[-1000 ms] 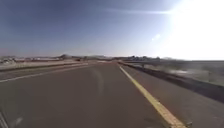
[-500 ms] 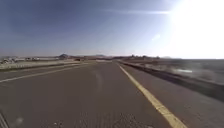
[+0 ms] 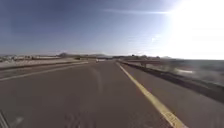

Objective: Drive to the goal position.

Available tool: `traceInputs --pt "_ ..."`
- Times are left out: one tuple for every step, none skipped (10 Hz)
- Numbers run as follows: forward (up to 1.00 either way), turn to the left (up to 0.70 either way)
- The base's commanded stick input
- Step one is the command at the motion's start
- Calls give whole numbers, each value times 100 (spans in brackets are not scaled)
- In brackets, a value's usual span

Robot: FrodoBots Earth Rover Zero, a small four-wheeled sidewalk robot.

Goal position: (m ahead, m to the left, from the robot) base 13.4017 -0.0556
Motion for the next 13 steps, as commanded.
traceInputs --pt "70 0" --pt "70 0" --pt "70 0" --pt "70 0" --pt "70 0" --pt "70 0" --pt "70 0" --pt "70 0" --pt "70 0" --pt "70 0" --pt "70 0" --pt "70 0" --pt "70 0"
